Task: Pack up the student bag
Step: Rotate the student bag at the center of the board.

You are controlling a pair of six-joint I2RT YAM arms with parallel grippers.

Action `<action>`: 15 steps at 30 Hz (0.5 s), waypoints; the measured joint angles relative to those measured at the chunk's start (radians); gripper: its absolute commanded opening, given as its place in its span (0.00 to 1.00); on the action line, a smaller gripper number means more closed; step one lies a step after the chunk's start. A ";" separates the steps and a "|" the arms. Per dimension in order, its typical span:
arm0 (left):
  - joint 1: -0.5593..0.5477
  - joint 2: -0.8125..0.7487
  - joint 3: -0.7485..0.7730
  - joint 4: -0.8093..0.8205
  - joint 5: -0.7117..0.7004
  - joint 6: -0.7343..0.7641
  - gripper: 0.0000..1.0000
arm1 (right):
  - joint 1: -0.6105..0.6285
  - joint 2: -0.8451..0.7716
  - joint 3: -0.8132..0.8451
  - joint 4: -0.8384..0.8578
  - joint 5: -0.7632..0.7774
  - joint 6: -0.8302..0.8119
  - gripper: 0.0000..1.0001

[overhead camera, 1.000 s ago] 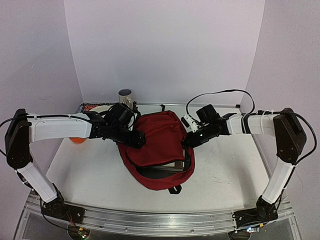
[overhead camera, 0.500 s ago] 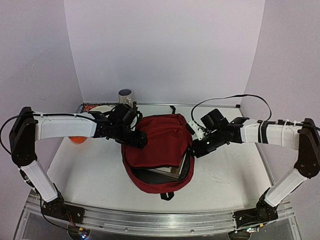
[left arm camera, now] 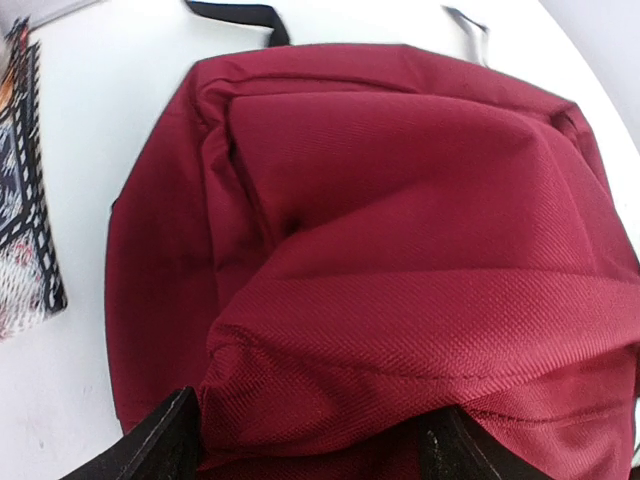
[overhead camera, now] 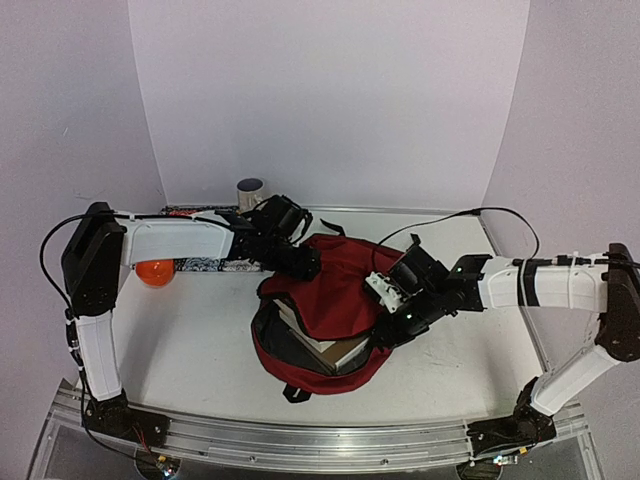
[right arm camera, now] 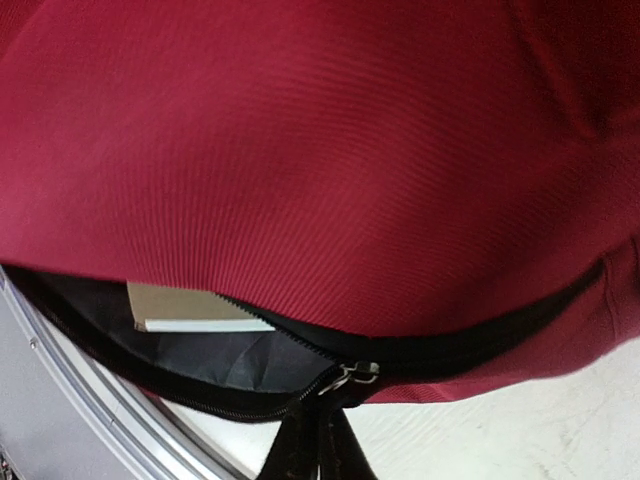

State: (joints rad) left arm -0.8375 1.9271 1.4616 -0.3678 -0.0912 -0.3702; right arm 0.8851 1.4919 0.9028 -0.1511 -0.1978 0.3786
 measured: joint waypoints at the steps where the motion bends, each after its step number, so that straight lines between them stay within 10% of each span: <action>1: 0.000 0.009 0.010 0.006 -0.001 0.005 0.76 | 0.010 -0.001 0.000 -0.001 0.000 0.008 0.16; 15: 0.003 -0.325 -0.240 -0.034 -0.118 -0.053 0.85 | 0.027 -0.208 0.091 -0.061 0.120 0.028 0.67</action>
State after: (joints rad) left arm -0.8350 1.6024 1.2211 -0.4021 -0.2092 -0.4236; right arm 0.9124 1.2840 0.9938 -0.2116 -0.0780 0.4065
